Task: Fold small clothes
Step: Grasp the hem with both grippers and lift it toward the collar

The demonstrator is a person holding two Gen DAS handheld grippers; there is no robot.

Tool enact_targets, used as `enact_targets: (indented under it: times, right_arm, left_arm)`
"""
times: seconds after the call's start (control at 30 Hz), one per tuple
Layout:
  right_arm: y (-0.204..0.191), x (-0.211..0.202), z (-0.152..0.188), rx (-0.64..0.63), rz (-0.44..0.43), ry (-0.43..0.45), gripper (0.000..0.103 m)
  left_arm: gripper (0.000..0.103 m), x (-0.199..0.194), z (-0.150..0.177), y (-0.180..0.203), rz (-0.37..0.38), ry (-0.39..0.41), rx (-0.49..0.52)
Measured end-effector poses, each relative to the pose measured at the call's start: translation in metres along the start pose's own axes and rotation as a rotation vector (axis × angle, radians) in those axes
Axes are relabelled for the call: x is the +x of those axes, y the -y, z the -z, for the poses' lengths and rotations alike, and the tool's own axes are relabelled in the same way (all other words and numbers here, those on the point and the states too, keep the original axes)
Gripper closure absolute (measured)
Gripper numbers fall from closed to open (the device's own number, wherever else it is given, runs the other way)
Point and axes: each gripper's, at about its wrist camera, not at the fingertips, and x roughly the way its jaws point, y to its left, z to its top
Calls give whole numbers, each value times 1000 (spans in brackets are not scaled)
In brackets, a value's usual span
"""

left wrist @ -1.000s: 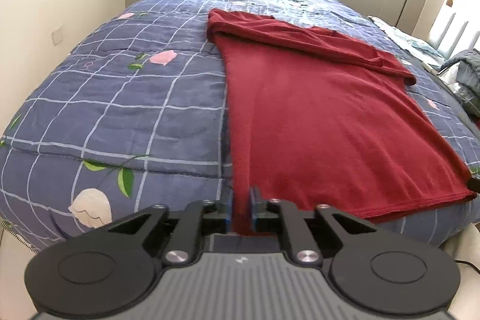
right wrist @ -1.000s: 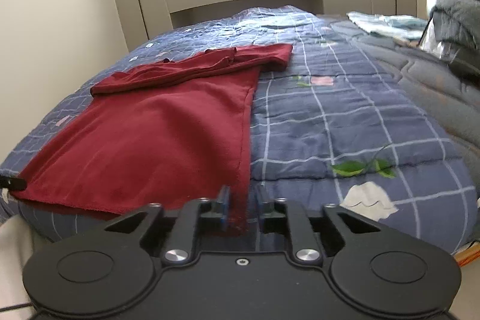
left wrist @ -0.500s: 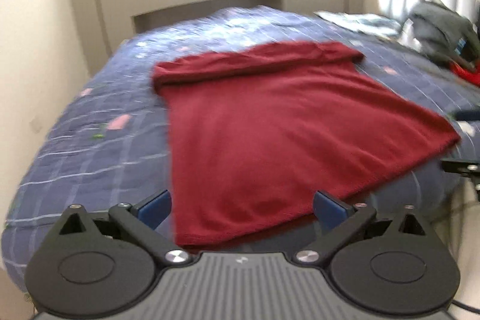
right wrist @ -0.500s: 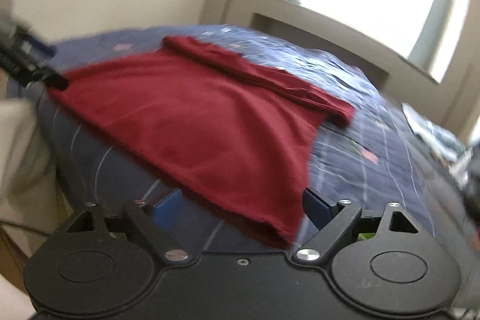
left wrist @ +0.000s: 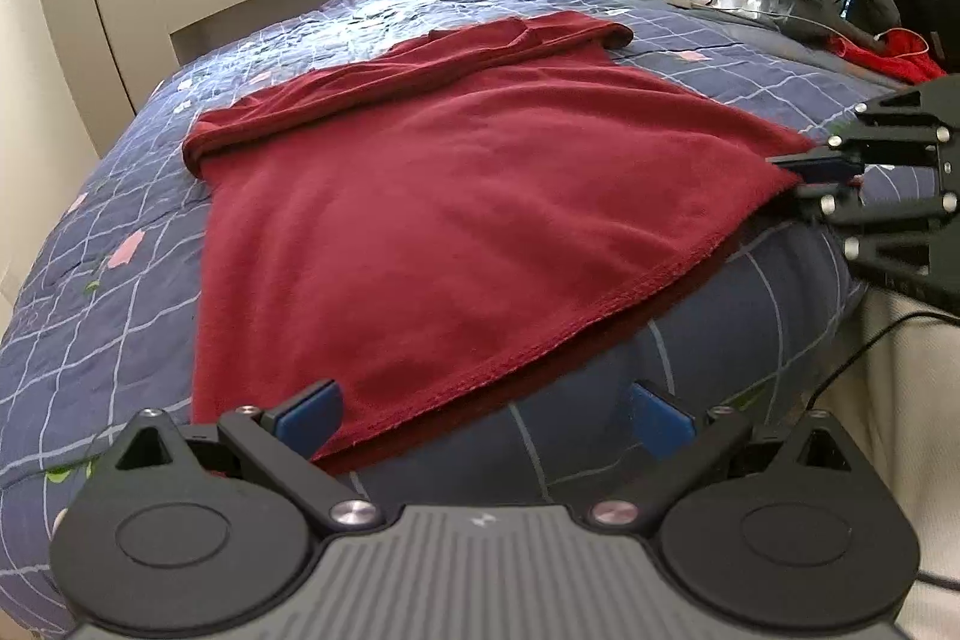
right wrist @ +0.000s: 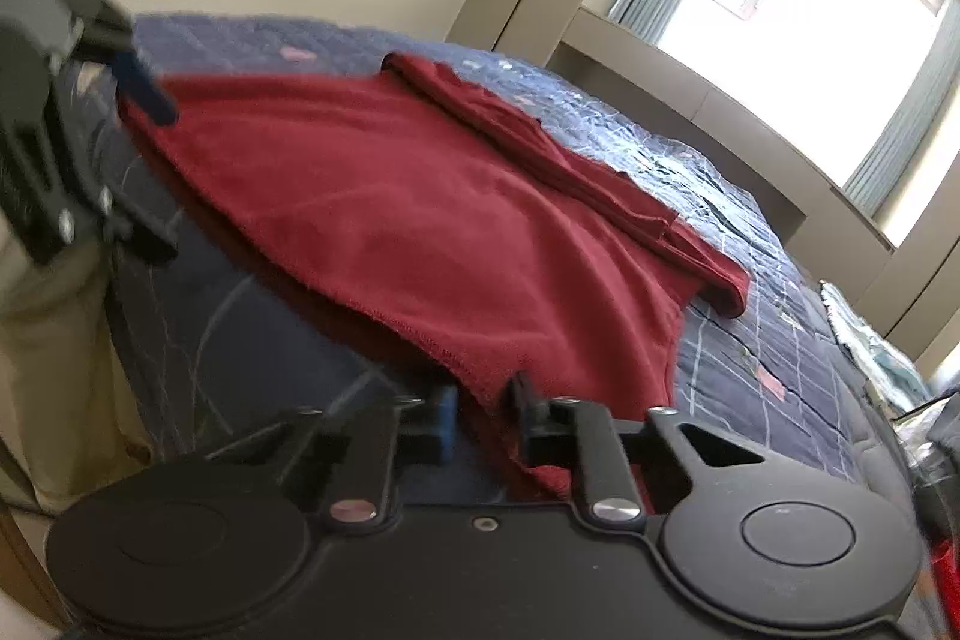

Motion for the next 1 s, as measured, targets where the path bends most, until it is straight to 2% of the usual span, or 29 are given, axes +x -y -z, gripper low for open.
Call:
enact_targets:
  times: [0.1, 0.23, 0.37, 0.43, 0.47, 0.5, 0.57, 0.67, 0.8, 0.93, 0.97, 1.0]
  right_arm:
    - [15, -4, -12, 133, -49, 23, 92]
    - [32, -12, -27, 234, -71, 61, 92]
    - [44, -20, -36, 288, -89, 91, 92]
    - [46, -26, -37, 286, -84, 98, 92]
    - [46, -27, -36, 282, -82, 99, 92]
    - [46, -28, -36, 277, -80, 98, 92]
    - [43, -31, -32, 262, -77, 89, 92]
    - [37, -29, -26, 246, -83, 70, 92]
    - [25, -20, -15, 178, -75, 18, 92]
    - [14, -8, -1, 123, -56, -59, 87]
    - [11, -6, 3, 107, -44, -72, 84]
    - [10, -4, 6, 96, -37, -75, 82]
  left_arm:
    - [0, 3, -5, 6, -12, 20, 14]
    - [1, 12, -10, 22, -37, 45, 63]
    - [9, 18, -12, 34, -99, 68, 110]
    - [16, 17, -14, 30, -97, 69, 85]
    - [25, 15, -14, 26, -90, 69, 72]
    - [39, 13, -13, 23, -98, 70, 64]
    - [56, 12, -11, 17, -173, 59, 89]
    - [57, 14, -2, 6, -247, 37, 148]
    - [55, 5, 6, -3, -267, 26, 191]
    - [56, 3, 12, -2, -279, 17, 224]
    - [59, 4, 11, -2, -277, 16, 226]
    - [68, 3, 11, -1, -267, 14, 227]
